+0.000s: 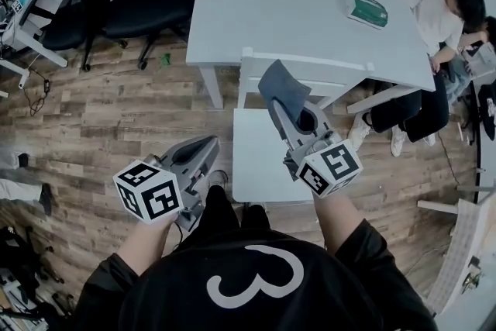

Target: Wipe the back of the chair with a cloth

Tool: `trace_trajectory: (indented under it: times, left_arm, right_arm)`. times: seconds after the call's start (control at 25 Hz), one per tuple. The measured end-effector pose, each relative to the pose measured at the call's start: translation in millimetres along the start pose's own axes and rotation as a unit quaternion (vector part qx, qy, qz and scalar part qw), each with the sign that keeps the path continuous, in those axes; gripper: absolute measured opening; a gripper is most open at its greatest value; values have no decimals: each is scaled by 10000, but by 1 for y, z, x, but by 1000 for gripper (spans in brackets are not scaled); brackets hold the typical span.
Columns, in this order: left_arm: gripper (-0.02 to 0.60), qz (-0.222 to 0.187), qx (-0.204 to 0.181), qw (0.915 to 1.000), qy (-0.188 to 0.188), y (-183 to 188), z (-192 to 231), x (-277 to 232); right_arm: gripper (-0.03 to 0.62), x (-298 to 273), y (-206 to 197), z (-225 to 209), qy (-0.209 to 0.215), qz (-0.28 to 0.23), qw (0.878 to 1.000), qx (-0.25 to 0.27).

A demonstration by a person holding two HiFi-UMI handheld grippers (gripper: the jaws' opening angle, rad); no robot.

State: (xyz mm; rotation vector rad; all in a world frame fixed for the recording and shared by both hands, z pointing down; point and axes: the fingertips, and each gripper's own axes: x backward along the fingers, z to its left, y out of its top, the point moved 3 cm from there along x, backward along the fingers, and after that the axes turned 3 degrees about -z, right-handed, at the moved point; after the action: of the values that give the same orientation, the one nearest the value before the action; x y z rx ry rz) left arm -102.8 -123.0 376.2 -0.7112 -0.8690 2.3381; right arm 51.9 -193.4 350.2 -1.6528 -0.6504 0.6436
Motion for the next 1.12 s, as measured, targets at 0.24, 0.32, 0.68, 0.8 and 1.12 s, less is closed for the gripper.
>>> trace_trajectory:
  times: [0.24,0.32,0.68,0.8,1.12]
  left_arm:
    - [14,136,140,9997,116,6,33,-3]
    - [14,212,249,9994,134,5,41,-4]
    - [14,152,232,9996,6,16,44,-13]
    - [14,176,198,9996,7,17,43,-18]
    - [14,177,153,9997,122,14,39,-21]
  right_arm:
    - [48,-37,-19,-5,-456,178,9987,124]
    - [48,-46,-27,-9,-578,250,9978,193]
    - [48,-79,-72,-35,-874,874,9899,687]
    - [48,-89,-77,-41,-885,981,9885,738]
    - [48,-101,-86,-45,-825,1141,9859,902]
